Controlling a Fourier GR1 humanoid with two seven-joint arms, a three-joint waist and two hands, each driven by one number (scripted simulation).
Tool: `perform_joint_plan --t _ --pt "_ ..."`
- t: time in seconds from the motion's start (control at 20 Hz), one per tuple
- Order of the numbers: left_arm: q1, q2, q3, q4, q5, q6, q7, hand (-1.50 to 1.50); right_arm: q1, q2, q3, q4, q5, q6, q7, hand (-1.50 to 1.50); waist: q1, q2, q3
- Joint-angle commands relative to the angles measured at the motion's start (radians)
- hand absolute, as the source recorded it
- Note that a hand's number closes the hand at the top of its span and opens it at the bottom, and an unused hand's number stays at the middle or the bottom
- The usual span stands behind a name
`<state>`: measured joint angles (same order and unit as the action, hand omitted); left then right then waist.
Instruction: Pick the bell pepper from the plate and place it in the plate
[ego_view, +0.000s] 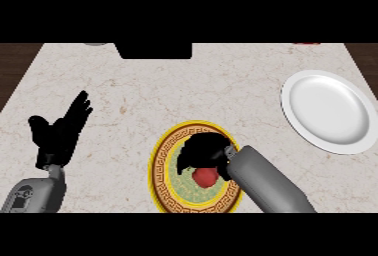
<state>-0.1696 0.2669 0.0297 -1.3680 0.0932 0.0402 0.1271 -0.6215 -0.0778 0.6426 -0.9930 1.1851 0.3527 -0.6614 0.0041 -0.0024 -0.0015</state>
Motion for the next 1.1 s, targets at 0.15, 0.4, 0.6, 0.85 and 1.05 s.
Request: perform_joint_plan --t 0.15,0.4,0.6,0.85,1.05 --pt "0.026 0.000 0.012 -0.058 -0.005 -0.027 0.040 0.00 0.026 0.029 -0.008 0.082 0.070 -0.067 -0.104 1.50 0.004 0.003 0.002" --pt "0.000 -0.031 0.013 0.012 -0.028 -0.020 -0.016 0.00 0.045 0.075 0.007 0.034 0.027 -0.041 -0.052 1.50 0.004 0.004 0.002" --pt "0.068 -0.072 -0.022 -0.049 -0.063 0.029 -0.020 0.00 0.125 0.076 -0.127 -0.035 0.019 -0.134 0.058 1.50 -0.003 0.002 0.002" --pt "0.051 -0.016 0.051 -0.046 -0.020 0.021 0.020 0.00 0.190 0.052 -0.481 -0.026 -0.066 -0.153 0.428 1.50 -0.089 -0.009 0.002" --pt "0.034 -0.020 0.041 -0.045 -0.013 0.003 0.037 0.00 0.184 0.077 -0.533 -0.200 -0.085 -0.330 0.620 1.50 -0.058 -0.013 0.002"
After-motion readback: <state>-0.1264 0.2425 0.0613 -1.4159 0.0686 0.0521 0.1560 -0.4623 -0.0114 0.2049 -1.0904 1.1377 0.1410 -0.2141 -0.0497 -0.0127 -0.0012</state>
